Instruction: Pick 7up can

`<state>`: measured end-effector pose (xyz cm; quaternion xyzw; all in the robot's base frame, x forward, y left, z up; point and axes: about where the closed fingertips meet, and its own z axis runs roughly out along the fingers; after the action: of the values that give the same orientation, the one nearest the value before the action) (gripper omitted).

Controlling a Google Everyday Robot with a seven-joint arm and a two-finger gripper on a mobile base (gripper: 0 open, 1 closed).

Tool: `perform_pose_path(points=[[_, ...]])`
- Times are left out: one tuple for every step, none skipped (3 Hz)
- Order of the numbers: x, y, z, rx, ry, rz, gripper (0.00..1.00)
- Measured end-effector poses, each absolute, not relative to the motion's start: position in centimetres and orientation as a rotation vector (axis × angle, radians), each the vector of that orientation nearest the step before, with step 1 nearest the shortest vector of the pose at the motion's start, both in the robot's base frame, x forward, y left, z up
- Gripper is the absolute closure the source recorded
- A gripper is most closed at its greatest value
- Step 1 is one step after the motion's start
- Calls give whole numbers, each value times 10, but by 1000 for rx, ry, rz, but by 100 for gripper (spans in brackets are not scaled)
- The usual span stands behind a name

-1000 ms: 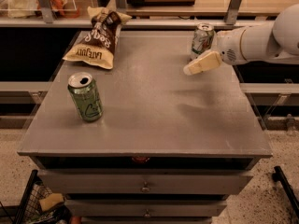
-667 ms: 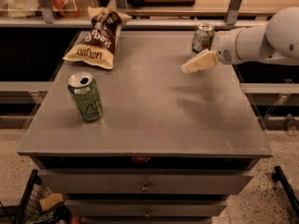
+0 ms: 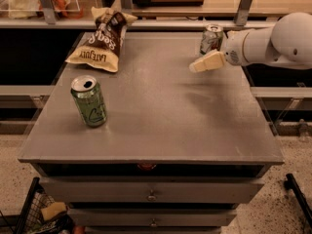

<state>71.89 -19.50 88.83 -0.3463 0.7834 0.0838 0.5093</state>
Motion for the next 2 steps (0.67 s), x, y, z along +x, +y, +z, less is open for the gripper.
perform_pose_path(points=[[735, -193, 888, -814, 1868, 219, 0], [748, -184, 888, -805, 1838, 251, 18]])
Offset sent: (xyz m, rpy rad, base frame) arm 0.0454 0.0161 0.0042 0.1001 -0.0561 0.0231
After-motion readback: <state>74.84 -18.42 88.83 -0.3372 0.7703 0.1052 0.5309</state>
